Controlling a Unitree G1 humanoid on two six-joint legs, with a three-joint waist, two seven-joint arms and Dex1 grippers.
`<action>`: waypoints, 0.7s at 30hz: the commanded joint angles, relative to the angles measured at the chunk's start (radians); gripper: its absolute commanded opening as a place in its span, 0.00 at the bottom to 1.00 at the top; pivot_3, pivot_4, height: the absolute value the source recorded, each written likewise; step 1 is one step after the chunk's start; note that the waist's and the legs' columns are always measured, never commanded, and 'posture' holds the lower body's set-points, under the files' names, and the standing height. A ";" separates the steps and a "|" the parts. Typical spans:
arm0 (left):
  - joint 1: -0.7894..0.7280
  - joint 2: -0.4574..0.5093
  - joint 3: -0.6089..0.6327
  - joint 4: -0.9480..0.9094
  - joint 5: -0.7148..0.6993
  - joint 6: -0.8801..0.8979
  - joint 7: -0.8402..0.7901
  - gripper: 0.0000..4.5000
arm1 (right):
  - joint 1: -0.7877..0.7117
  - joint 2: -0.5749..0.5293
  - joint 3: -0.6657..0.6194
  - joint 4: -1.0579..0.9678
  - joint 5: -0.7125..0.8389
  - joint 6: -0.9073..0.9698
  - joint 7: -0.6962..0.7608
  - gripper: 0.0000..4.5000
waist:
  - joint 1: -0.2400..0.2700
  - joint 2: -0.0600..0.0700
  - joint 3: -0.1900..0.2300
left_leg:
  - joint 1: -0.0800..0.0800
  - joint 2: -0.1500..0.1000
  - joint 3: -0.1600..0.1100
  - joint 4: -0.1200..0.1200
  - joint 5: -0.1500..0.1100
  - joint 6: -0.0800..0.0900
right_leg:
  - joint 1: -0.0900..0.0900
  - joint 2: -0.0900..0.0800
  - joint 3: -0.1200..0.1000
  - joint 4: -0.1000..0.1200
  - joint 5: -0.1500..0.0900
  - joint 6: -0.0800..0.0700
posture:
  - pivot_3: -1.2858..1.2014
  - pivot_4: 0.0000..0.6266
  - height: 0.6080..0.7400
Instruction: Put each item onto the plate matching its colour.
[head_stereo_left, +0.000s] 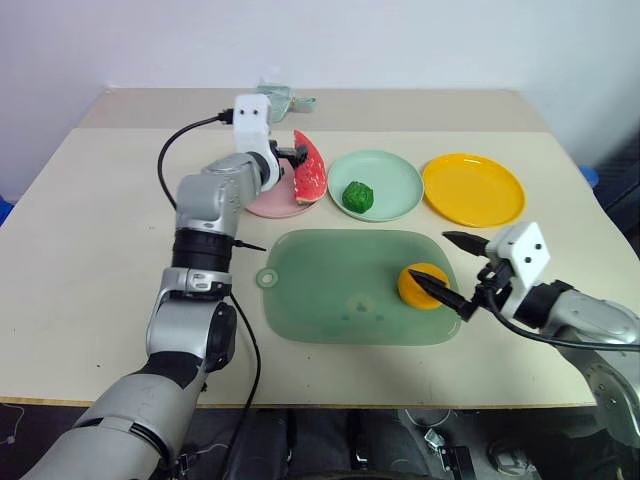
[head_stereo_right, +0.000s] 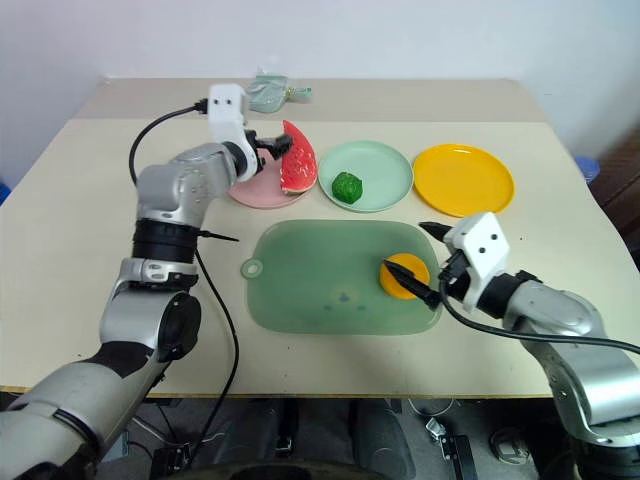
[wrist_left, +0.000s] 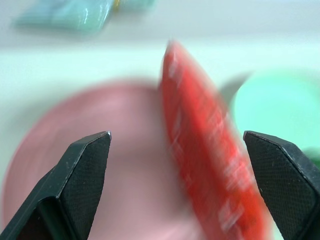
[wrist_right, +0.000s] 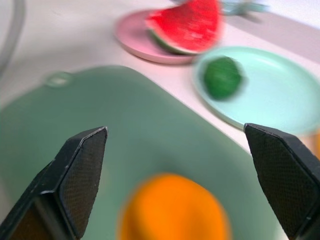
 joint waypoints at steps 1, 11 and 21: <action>0.148 0.101 -0.061 -0.241 -0.073 -0.058 -0.253 0.99 | 0.057 -0.025 -0.051 -0.007 -0.008 -0.010 0.029 1.00 | -0.005 0.001 0.000 | 0.001 0.000 0.000 0.000 0.000 0.000 | 0.000 0.000 0.000 0.000 0.000 0.000 | 0.52 0.24 1.00; 0.550 0.400 -0.266 -0.577 -0.113 -0.143 -0.695 0.99 | 0.053 0.001 0.087 0.047 -0.105 -0.032 -0.004 1.00 | 0.003 0.001 -0.001 | 0.002 0.000 0.000 0.000 0.000 -0.001 | 0.001 0.000 0.001 0.000 0.000 0.000 | 0.52 0.24 1.00; 0.591 0.359 -0.314 -0.616 -0.085 -0.168 -0.646 1.00 | 0.084 0.022 0.104 0.125 -0.145 -0.083 0.024 0.72 | -0.002 0.001 -0.001 | 0.002 0.001 -0.001 0.000 -0.003 0.005 | 0.003 0.002 0.001 -0.001 0.000 0.000 | 0.52 0.24 1.00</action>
